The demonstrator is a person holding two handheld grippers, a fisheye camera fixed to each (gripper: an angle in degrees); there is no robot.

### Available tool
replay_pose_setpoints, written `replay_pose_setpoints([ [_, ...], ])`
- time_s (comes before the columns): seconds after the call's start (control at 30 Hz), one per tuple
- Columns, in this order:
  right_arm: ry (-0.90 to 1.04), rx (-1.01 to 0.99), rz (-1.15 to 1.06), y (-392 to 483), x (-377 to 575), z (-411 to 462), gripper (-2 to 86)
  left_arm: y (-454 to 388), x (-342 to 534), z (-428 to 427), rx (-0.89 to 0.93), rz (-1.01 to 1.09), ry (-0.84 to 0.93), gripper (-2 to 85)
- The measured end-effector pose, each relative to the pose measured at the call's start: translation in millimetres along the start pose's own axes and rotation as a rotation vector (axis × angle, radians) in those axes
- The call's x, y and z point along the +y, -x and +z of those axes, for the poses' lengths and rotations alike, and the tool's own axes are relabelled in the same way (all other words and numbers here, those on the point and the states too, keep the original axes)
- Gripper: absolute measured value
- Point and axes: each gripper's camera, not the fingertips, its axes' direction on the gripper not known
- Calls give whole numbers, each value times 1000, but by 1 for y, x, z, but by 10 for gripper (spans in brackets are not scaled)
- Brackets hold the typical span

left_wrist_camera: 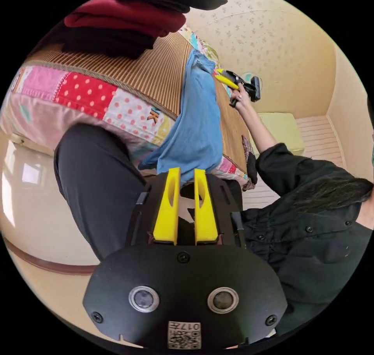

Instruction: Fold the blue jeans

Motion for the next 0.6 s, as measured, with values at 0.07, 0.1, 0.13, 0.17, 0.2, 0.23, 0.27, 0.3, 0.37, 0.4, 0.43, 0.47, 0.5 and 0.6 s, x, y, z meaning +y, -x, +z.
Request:
replay_pose_setpoints([
  [0.07,20,-3,58,-12,59,-16,117,-8,-33,8,-33,79,-4,86],
  [0.1,22,2,106,-18,99,-24,119,-11,-43,11,-34,103,-5,94],
  [0.13,20,1,123,-21,118,-27,119,-18,-63,20,-36,155,-6,100],
  [0.17,7,-6,156,-22,154,-30,119,-24,-84,31,-54,192,5,103],
  [0.2,4,-29,185,-21,185,-31,119,-27,-93,37,-69,208,12,104],
  [0.23,1,-45,195,-20,198,-31,118,-33,-111,50,-102,242,25,104],
  [0.27,-6,-80,209,-15,219,-28,114,-38,-125,64,-145,265,44,102],
  [0.3,-4,-109,213,-9,235,-23,107,-39,-131,71,-166,270,59,97],
  [0.37,-31,-120,214,-1,250,-19,80,-43,-142,96,-231,288,100,60],
  [0.4,-35,-125,242,1,256,-18,52,-44,-141,98,-241,290,95,47],
  [0.43,-17,-137,245,2,258,-18,47,-45,-138,100,-255,289,91,28],
  [0.47,29,-154,215,6,261,-19,37,-45,-134,101,-239,286,112,15],
  [0.5,51,-123,168,14,269,-29,33,-46,-130,101,-224,287,124,11],
  [0.6,127,-142,55,25,298,-58,28,-48,-109,113,-89,325,332,6],
])
